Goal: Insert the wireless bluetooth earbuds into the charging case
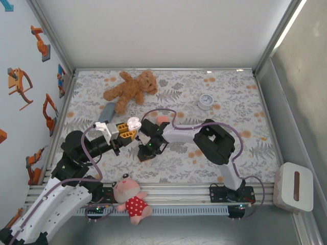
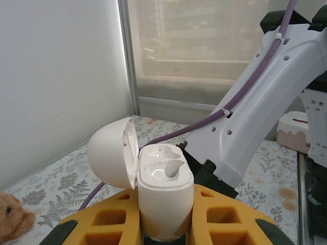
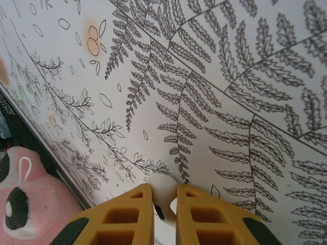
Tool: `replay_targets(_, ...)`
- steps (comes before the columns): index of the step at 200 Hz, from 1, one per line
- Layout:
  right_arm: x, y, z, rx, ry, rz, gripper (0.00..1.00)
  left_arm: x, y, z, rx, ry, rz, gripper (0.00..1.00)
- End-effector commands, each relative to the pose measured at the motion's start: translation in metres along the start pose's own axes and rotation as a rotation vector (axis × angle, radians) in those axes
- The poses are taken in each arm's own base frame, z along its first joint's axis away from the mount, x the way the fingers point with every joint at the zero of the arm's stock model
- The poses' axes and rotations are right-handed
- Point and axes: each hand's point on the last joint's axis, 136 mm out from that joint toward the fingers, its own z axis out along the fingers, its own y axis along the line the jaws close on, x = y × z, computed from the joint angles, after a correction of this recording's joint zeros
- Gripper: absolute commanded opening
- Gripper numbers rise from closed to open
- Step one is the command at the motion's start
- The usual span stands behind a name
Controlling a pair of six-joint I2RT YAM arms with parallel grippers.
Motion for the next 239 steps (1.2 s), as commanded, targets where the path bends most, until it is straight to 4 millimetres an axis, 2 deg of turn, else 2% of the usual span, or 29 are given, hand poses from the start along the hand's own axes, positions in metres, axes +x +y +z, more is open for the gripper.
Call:
replay_targets(1, 0.004, 0.003, -0.002, 0.003, -0.003, -0.019, 0.13, 0.000, -0.001, 0.000, 0.001, -0.004, 0.016, 0.00)
replay_targets(64, -0.007, 0.013, -0.019, -0.054, -0.099, -0.032, 0.13, -0.001, 0.001, 0.000, -0.010, -0.015, 0.016, 0.00)
replay_targets(86, -0.012, 0.015, -0.031, -0.069, -0.145, -0.043, 0.13, -0.001, 0.002, 0.001, -0.015, -0.017, 0.008, 0.00)
replay_targets(114, -0.020, 0.016, -0.057, -0.069, -0.222, -0.055, 0.13, -0.001, 0.005, 0.002, -0.026, -0.021, 0.002, 0.00)
replay_targets(154, -0.037, 0.017, -0.115, -0.085, -0.397, -0.077, 0.13, 0.000, 0.008, 0.006, -0.034, -0.034, -0.025, 0.00)
replay_targets(204, -0.052, 0.021, -0.217, -0.098, -0.660, -0.136, 0.13, 0.004, 0.015, 0.017, -0.042, -0.059, -0.067, 0.00)
replay_targets(239, -0.048, 0.040, -0.281, -0.100, -0.806, -0.238, 0.13, 0.003, 0.019, 0.027, -0.030, -0.066, -0.084, 0.00)
